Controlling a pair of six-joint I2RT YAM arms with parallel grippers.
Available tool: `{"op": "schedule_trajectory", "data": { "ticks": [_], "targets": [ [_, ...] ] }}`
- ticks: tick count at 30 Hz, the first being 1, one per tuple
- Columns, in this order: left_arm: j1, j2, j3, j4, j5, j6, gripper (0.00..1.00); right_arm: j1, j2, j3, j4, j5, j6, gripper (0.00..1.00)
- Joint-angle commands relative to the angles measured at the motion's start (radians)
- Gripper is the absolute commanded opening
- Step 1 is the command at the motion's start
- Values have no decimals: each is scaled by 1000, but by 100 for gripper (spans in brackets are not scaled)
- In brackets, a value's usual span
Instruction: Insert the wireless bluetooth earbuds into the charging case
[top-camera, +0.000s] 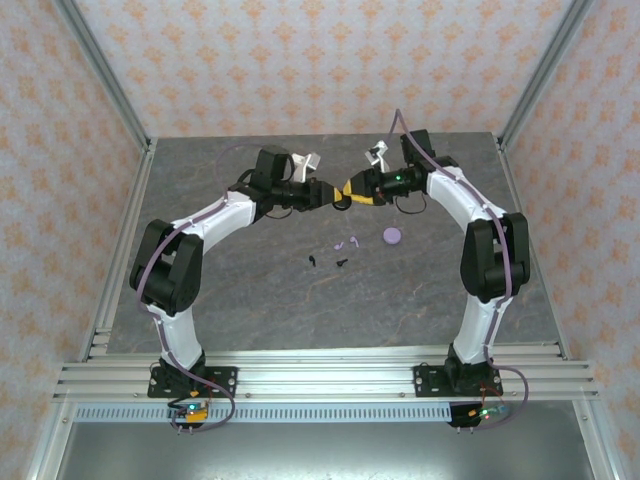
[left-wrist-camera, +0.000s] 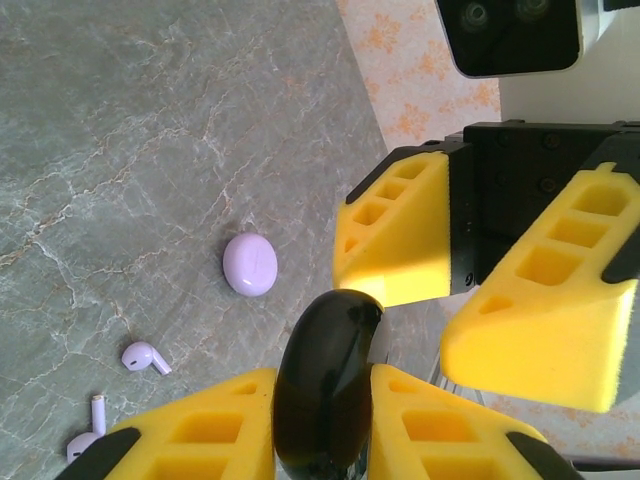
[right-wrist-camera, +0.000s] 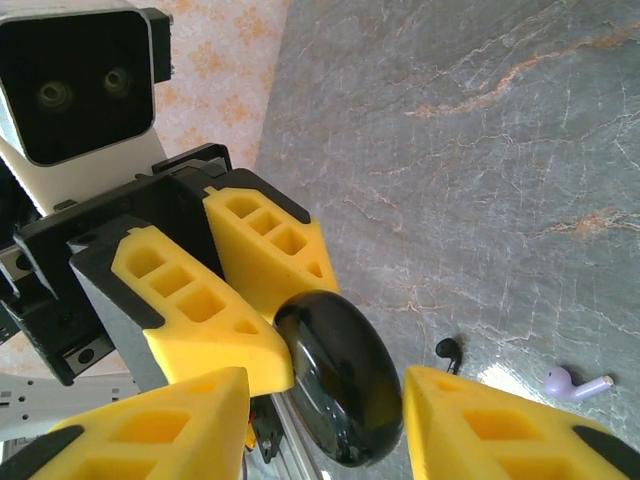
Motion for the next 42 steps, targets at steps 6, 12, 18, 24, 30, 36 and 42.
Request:
{"op": "schedule_trajectory", "data": {
  "ticks": [6, 12, 18, 24, 30, 36, 42],
  "targets": [
    [-8, -47, 28, 2, 28, 26, 23, 8, 16, 26, -23, -46, -39, 45],
    [-10, -49, 26, 16, 31, 23, 23, 11, 25, 32, -39, -60, -53, 41],
    [-17, -55, 25, 24, 39, 25, 23, 13, 32, 38, -42, -58, -52, 35],
    [-20, -62, 21, 27, 33, 19, 24, 13, 12, 34, -18, -59, -27, 25],
    [-21, -87, -19, 93, 28, -26, 33, 8, -9, 11, 43, -57, 25, 23],
    [-20, -95, -43, 111, 13, -42, 41, 8, -20, 13, 54, -65, 38, 22],
    [-23, -95, -55, 123, 6, -54, 45, 8, -26, 16, 55, -69, 44, 22]
  ]
}}
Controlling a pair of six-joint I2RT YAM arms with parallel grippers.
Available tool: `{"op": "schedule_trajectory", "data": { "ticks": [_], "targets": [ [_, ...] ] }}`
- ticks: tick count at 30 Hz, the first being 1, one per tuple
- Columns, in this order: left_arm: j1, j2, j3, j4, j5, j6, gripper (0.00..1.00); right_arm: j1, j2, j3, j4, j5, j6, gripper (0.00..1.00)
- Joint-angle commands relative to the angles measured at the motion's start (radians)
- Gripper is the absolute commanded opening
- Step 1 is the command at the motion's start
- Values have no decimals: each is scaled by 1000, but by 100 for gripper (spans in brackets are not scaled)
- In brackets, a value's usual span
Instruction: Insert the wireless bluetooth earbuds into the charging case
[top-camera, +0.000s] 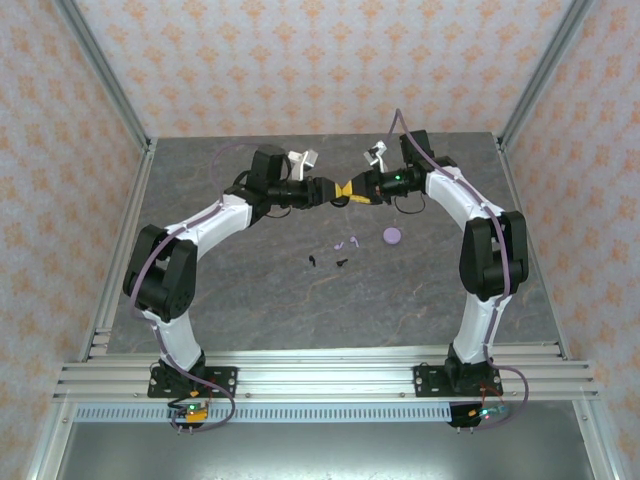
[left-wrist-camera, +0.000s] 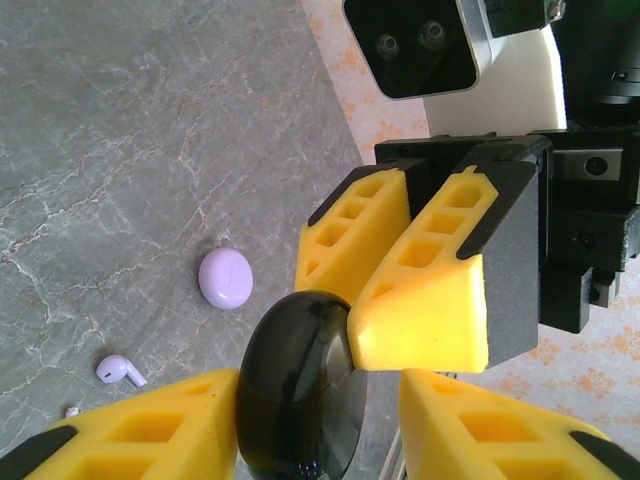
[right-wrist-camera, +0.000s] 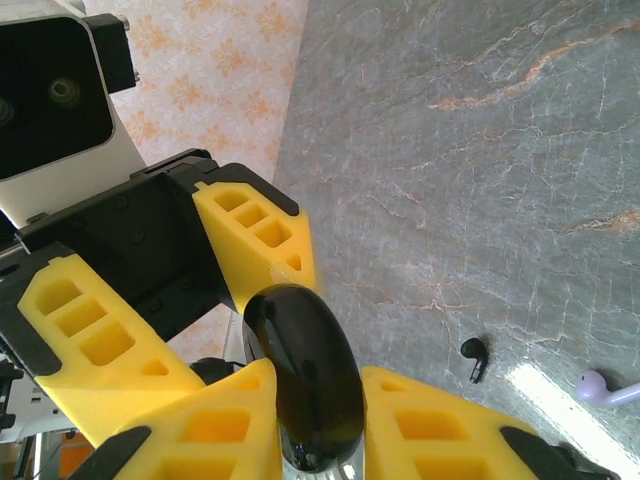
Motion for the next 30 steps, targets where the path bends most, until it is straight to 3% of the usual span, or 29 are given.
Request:
{"op": "schedule_trajectory", "data": {
  "ticks": [1, 6, 10, 25, 30],
  "targets": [
    [-21, -40, -9, 43, 9, -9, 45, 7, -42, 15, 34, -17, 5, 22],
    [-20, -40, -15, 35, -3, -5, 51, 8, -43, 18, 39, -17, 13, 22],
    [-22, -39, -20, 34, -8, -5, 50, 7, -44, 18, 39, -15, 14, 22],
    [-24, -30, -18, 22, -16, -1, 22, 8, -44, 23, 33, -6, 17, 23],
    [-24, -47, -29, 28, -29, 14, 18, 8, -67, 21, 13, 43, 13, 33]
  ]
}}
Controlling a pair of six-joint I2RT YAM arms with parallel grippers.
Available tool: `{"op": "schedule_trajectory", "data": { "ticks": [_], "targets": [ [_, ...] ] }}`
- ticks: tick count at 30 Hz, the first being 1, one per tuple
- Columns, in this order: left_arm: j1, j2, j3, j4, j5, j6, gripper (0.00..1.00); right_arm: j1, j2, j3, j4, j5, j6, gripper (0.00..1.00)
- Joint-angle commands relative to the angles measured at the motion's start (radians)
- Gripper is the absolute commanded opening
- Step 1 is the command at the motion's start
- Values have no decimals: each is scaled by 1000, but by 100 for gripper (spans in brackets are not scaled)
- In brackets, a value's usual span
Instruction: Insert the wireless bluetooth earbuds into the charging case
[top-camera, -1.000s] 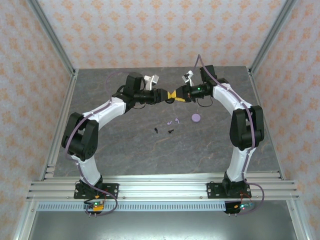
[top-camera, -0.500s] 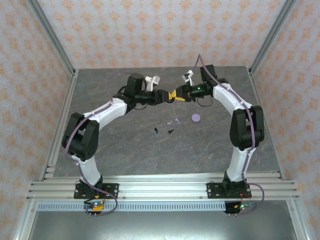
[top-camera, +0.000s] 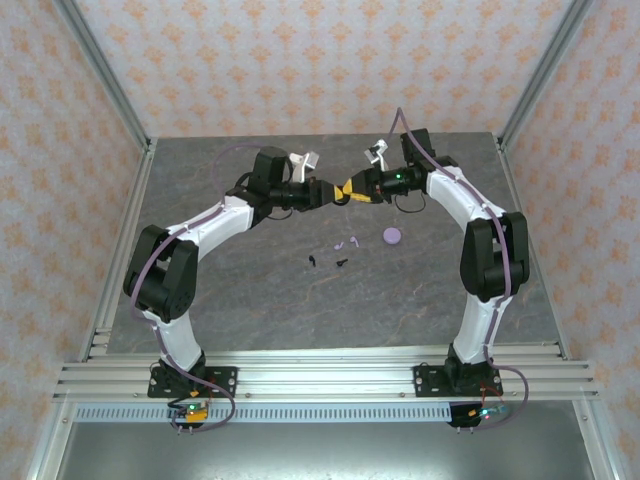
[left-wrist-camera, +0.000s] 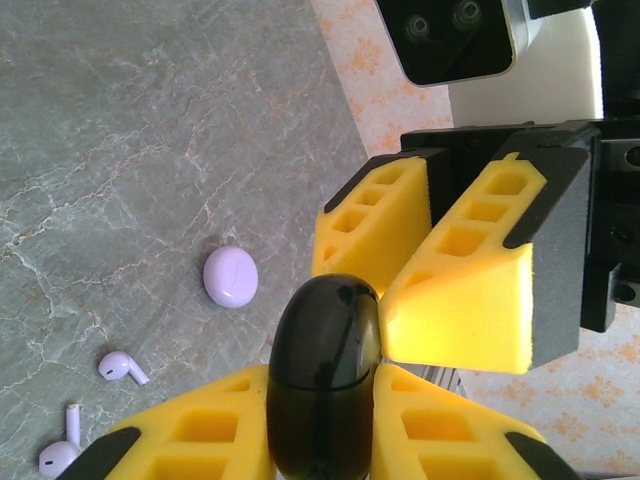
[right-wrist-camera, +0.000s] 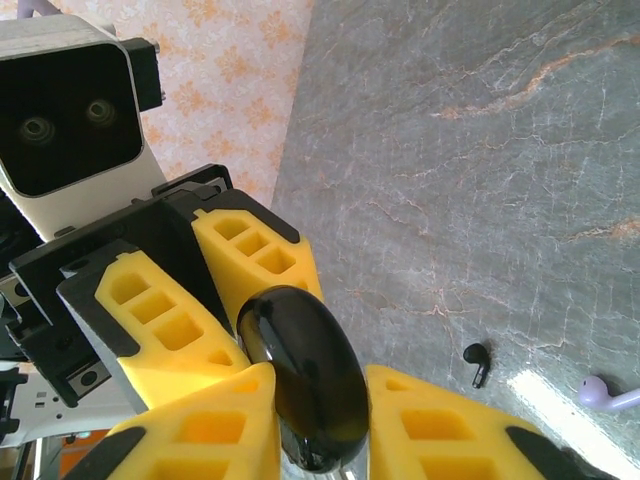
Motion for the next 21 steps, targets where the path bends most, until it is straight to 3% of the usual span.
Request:
{"op": "schedule_trajectory", "data": {
  "ticks": [1, 7, 12, 15, 21],
  "targets": [
    [-11, -50, -18, 24, -6, 32, 18, 7, -63, 21, -3, 49, -4, 35],
    [-14, -122, -75, 69, -68, 127, 21, 9, -148, 16, -54, 228, -7, 46],
    [-30, -214, -233, 343, -126, 198, 22, 27, -224, 29, -164, 400, -64, 50],
    [-41, -259, -312, 477, -161, 261, 22, 43, -266, 29, -191, 417, -85, 51],
    [-55, -278, -304, 441, -122, 372, 23, 95, -321, 58, -261, 419, -142, 51]
  ]
}}
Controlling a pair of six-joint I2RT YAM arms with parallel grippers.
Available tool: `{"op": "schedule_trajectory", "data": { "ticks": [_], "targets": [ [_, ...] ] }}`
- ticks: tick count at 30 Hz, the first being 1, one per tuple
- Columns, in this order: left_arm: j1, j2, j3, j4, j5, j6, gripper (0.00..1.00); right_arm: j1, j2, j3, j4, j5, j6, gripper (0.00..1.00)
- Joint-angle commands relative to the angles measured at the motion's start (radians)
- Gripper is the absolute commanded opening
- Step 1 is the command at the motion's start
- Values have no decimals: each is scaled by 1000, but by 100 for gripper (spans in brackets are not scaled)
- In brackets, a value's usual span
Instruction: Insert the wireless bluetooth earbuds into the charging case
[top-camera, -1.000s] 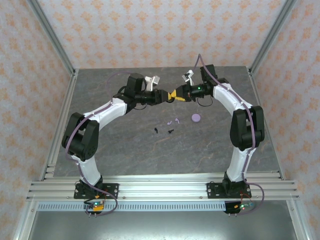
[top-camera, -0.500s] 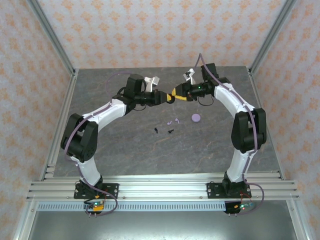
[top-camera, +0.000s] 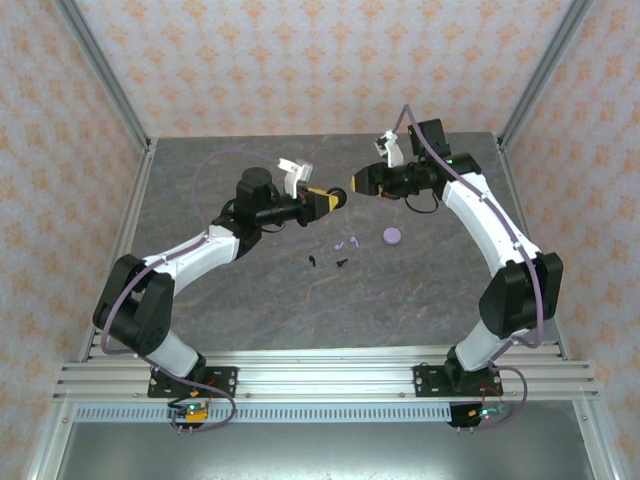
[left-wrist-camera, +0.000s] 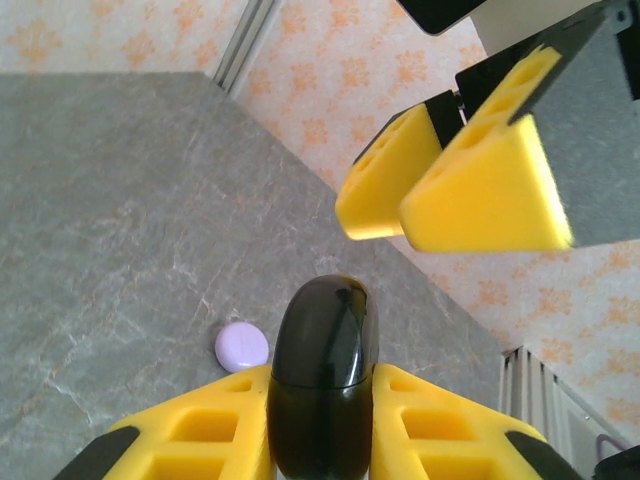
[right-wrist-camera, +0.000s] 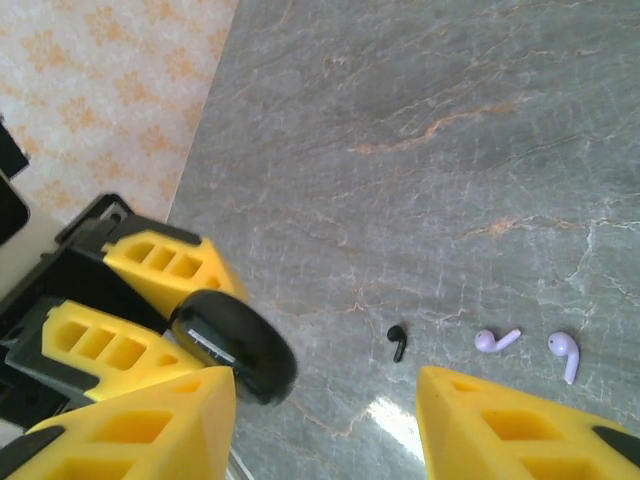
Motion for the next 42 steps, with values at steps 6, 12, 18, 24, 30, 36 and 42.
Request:
{"op": "schedule_trajectory", "data": {
  "ticks": [6, 12, 18, 24, 30, 36, 42],
  "targets": [
    [-33, -82, -56, 166, -4, 176, 22, 42, -67, 57, -93, -2, -91, 52],
    [-40, -110, -57, 133, 4, 217, 21, 53, -74, 63, -113, -14, -113, 53],
    [-41, -114, -55, 132, -1, 212, 21, 65, -76, 69, -123, -13, -128, 54],
    [-45, -113, -54, 155, 16, 199, 20, 65, -68, 66, -124, 29, -123, 54],
    [-61, -123, -43, 103, 47, 246, 20, 65, -61, 70, -98, 119, -80, 54],
    [-75, -136, -27, 16, 48, 308, 20, 65, -56, 76, -88, 141, -63, 54],
    [-75, -138, -33, 3, 4, 316, 20, 65, -70, 73, -86, 225, -36, 57]
  ]
}}
